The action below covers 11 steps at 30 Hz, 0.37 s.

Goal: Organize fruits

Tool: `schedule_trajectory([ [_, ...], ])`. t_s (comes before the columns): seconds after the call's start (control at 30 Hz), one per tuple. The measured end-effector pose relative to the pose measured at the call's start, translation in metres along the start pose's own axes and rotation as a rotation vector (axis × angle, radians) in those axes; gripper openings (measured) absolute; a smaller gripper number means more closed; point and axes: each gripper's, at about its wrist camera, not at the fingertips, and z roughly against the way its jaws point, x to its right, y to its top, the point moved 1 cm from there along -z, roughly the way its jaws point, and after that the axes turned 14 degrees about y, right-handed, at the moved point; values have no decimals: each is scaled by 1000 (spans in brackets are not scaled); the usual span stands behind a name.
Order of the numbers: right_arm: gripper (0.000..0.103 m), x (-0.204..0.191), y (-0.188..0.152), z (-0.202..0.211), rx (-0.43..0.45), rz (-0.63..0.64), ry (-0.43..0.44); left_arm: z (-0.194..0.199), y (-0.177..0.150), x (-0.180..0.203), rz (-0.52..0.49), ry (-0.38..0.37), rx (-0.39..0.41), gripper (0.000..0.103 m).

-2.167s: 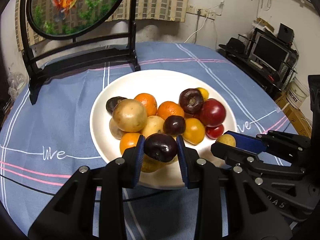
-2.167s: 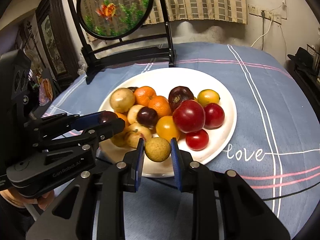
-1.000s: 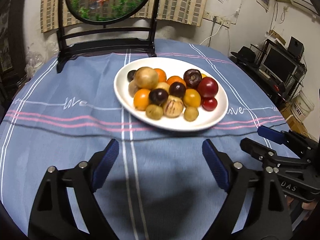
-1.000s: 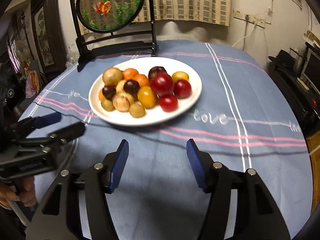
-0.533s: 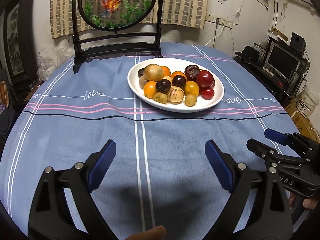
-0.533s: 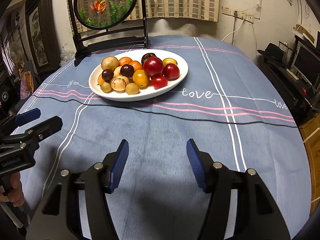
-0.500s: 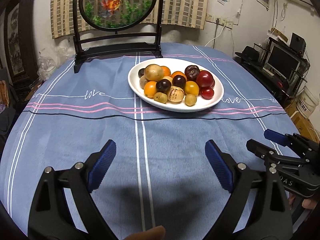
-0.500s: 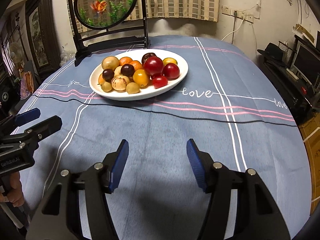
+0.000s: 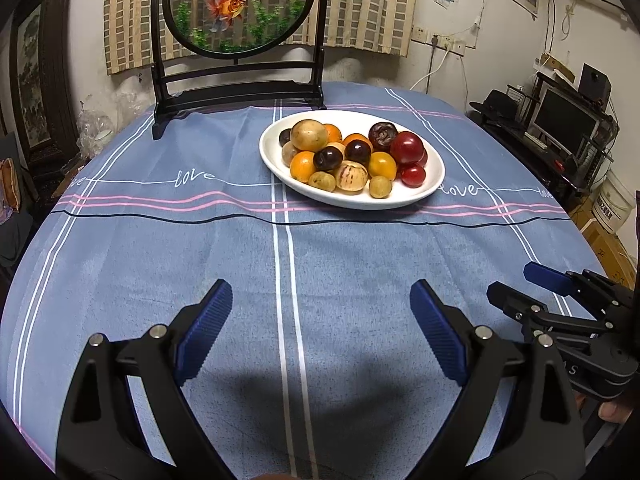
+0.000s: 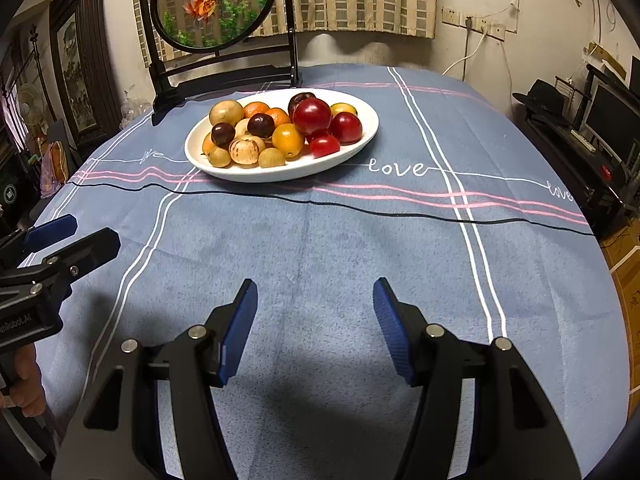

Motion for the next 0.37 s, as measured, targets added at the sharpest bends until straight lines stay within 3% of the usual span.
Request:
schedule_trajectory([
  [0.37,60,8,-2,-13,-26,-17,-9,-21,0,1,1,5,-56,93],
])
